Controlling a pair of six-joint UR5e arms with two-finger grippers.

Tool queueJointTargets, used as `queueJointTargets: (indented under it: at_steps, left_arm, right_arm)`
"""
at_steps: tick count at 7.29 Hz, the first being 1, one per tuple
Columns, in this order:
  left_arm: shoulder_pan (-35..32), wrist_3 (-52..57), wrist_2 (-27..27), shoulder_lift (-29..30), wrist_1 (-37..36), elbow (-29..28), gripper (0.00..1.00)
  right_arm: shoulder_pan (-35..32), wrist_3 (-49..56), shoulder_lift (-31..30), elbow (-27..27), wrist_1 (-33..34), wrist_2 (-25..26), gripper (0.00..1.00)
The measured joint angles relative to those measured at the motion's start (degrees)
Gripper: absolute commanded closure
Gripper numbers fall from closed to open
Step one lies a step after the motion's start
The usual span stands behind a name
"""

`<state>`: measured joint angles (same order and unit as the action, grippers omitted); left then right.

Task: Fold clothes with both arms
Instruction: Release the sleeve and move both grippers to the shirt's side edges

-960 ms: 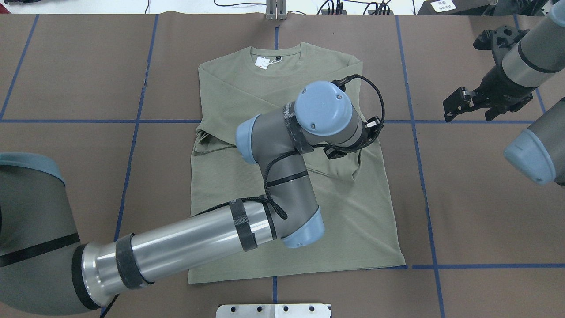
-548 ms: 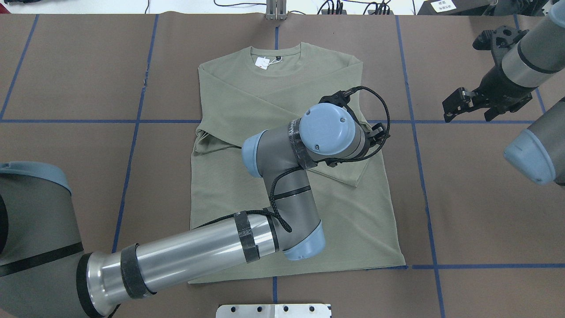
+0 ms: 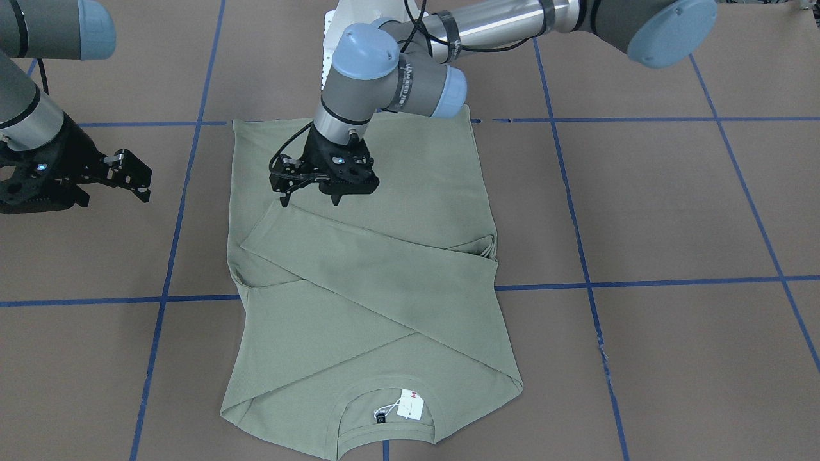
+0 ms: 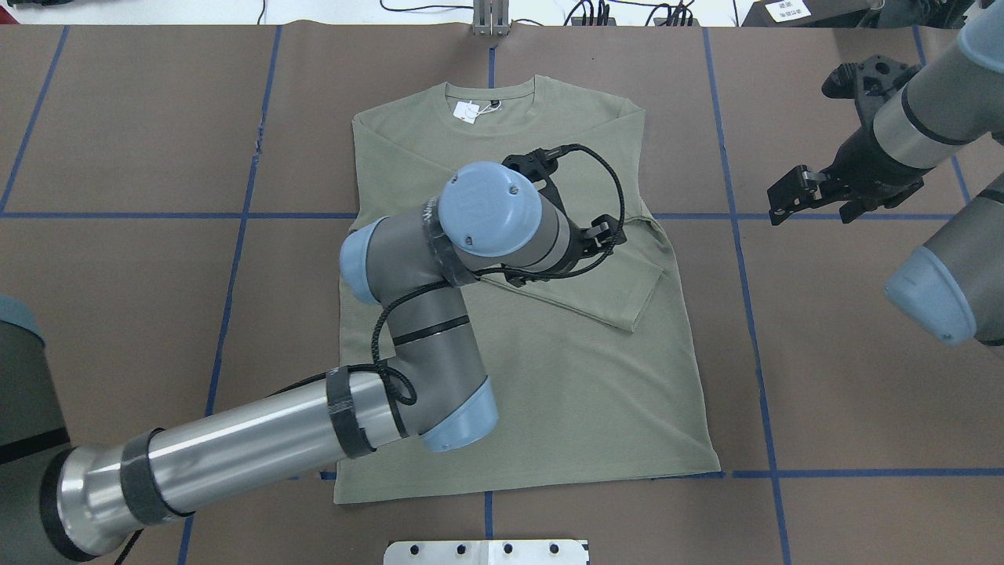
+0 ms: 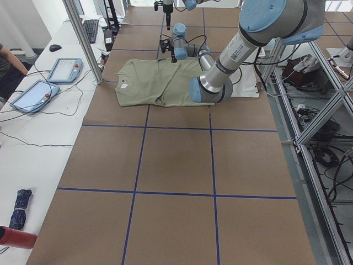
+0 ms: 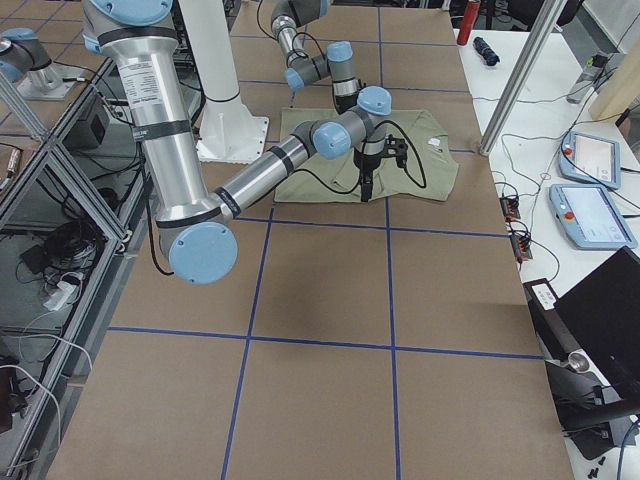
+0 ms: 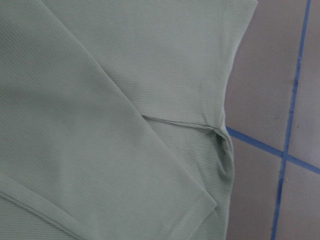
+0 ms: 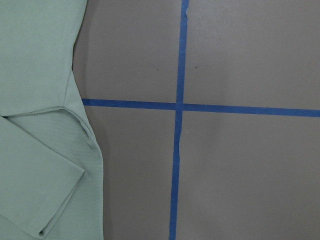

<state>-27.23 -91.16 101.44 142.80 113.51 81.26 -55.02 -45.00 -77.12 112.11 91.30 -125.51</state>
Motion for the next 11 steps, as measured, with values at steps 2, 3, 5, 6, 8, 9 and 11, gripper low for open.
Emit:
queueJointTargets:
  at_steps: [2,3,5,6,8,9,11]
  left_arm:
    - [-1.08,8.12,0.22,-9.52,-9.51,14.31,0.01]
    - [-1.48,11.82,0.24,-15.64,-12.65,22.06,0.01]
    - [-2.09,16.53,0.43,-27.25,-15.7,35.41,0.01]
    - [-2.24,17.26,0.72,-30.85,-16.1,39.18,0.02]
    - [-2.34,17.41,0.93,-33.27,-16.28,41.78,0.02]
    - [-2.33,17.3,0.94,-33.45,-16.3,42.07,0.02]
    - [-2.31,17.19,0.89,-33.52,-16.31,42.18,0.02]
  right_arm:
    - [6.57,-11.7,-4.4,0.61,-11.87,3.47,0.0]
    - [10.91,-16.56,-6.77,1.93,-15.1,6.54,0.0]
    - [20.79,-25.06,-10.33,5.61,-17.3,13.42,0.0]
    - [26.18,-29.35,-12.18,6.91,-19.34,17.37,0.0]
    - [35.07,-35.23,-15.98,7.73,-24.37,24.32,0.01]
    - [37.58,-36.3,-16.69,7.72,-25.18,26.01,0.02]
    - [40.07,-36.99,-17.05,7.2,-25.45,26.95,0.02]
